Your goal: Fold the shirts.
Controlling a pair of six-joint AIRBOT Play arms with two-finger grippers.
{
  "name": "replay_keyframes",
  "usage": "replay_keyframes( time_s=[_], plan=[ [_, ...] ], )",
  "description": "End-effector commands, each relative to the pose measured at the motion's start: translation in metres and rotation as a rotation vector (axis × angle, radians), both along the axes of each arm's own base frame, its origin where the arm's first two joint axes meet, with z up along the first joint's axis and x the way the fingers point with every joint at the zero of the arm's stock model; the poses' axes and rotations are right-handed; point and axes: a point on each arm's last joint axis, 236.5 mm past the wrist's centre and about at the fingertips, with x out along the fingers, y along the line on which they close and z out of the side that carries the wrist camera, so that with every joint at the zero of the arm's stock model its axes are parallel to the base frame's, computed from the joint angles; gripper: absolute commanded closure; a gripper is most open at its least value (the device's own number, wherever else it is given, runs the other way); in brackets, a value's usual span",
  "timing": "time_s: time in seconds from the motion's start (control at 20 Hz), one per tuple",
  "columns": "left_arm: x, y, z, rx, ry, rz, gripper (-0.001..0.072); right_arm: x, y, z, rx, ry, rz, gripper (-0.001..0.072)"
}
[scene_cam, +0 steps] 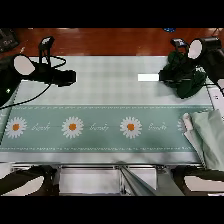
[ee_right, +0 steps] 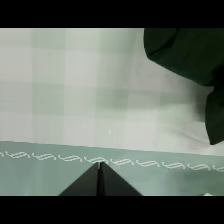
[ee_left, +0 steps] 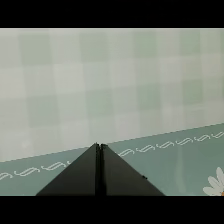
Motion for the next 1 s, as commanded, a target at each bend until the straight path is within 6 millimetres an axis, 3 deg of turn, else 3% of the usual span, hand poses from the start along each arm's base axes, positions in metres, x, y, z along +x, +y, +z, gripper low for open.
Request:
replay_keyframes(
  time_s=[0.0, 0.6, 0.75, 0.8, 0.85, 0.9, 0.95],
  plan=[
    [0.000, 0.000, 0.000, 0.001, 0.001, 0.000, 0.0691, 0.000, 0.000, 0.000, 0.000, 0.000, 0.000, 0.0686],
    [0.005, 0.000, 0.002, -0.003, -0.022, 0.007, 0.0691, 0.000, 0.000, 0.000, 0.001, -0.001, 0.000, 0.0686],
    [0.029, 0.001, 0.015, -0.022, -0.126, 0.042, 0.0685, 0.030, 0.005, 0.010, 0.018, -0.132, 0.005, 0.0686],
    [0.039, 0.003, 0.018, -0.023, -0.169, 0.056, 0.0613, 0.042, 0.003, 0.016, 0.012, -0.191, 0.009, 0.0683],
    [0.051, 0.006, 0.023, -0.022, -0.219, 0.075, 0.0431, 0.057, -0.003, 0.024, -0.024, -0.262, 0.023, 0.0578],
    [0.063, 0.013, 0.028, -0.011, -0.271, 0.095, 0.0200, 0.072, -0.020, 0.034, -0.104, -0.333, 0.028, 0.0354],
    [0.074, 0.022, 0.033, 0.007, -0.320, 0.112, 0.0199, 0.081, -0.035, 0.042, -0.169, -0.383, 0.007, 0.0300]
  ],
)
